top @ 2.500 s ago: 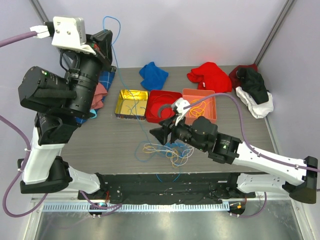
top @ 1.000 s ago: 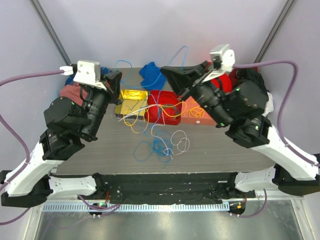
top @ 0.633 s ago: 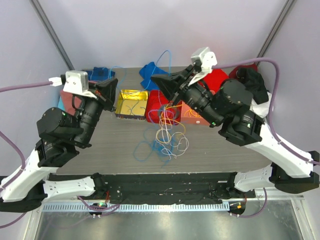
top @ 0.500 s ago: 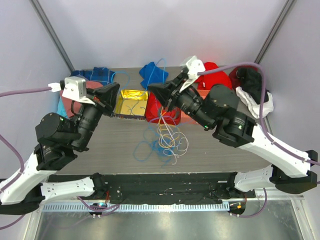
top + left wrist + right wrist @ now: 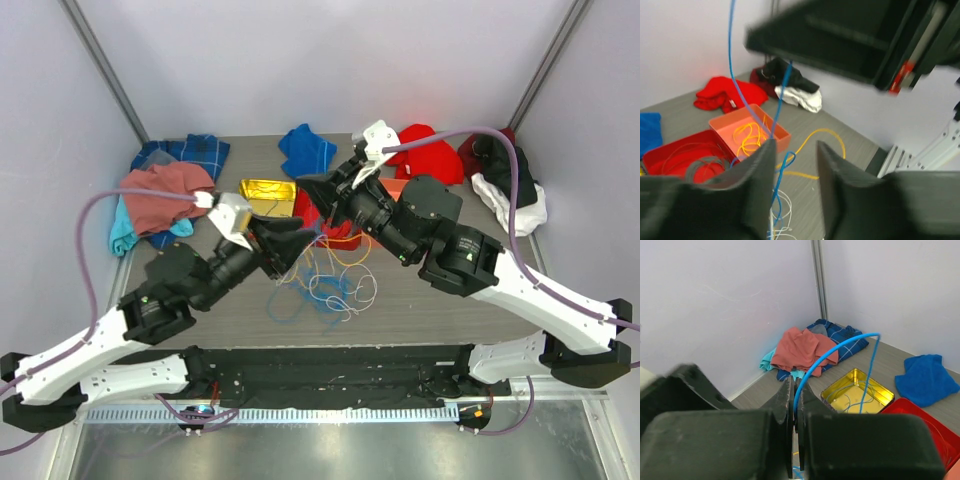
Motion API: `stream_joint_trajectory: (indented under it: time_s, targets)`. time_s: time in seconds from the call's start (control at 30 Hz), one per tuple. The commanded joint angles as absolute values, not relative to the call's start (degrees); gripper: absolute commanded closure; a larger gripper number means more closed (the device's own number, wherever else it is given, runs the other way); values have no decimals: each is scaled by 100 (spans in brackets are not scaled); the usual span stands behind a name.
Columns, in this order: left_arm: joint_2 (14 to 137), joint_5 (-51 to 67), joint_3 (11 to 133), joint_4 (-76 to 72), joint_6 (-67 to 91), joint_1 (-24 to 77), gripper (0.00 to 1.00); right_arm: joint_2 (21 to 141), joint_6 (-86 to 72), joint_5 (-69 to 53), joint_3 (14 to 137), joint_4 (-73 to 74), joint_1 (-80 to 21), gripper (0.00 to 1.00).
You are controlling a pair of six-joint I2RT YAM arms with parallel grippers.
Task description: Untangle the cables
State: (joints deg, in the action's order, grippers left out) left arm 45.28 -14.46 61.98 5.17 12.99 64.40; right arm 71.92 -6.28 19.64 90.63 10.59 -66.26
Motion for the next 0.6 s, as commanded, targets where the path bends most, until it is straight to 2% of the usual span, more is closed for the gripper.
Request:
stream_joint_trajectory:
  time_s: [0.0,0.07,0.17,0.37,0.57]
  targets:
    - [4220,-1055,5321,-506,1696,6451,50,7031,-870,2215,8904,791,-6627,99]
    - [4088,-1072,5002,-842,1696,6451,37,7022,-984,2171,8789,747,-6636,99]
    - [3973,-1247,4676,-1055,1661,6451,25,7014,-1133,2066,8693,721,-6627,99]
    - [4025,-1467,4465,-1317,1459,6451,16,6917,-1529,1741,8420,572,-6636,99]
    - [4139,-1828,4315,-1521,1310,6451,16,6776,-1898,1442,8200,431,-6627,99]
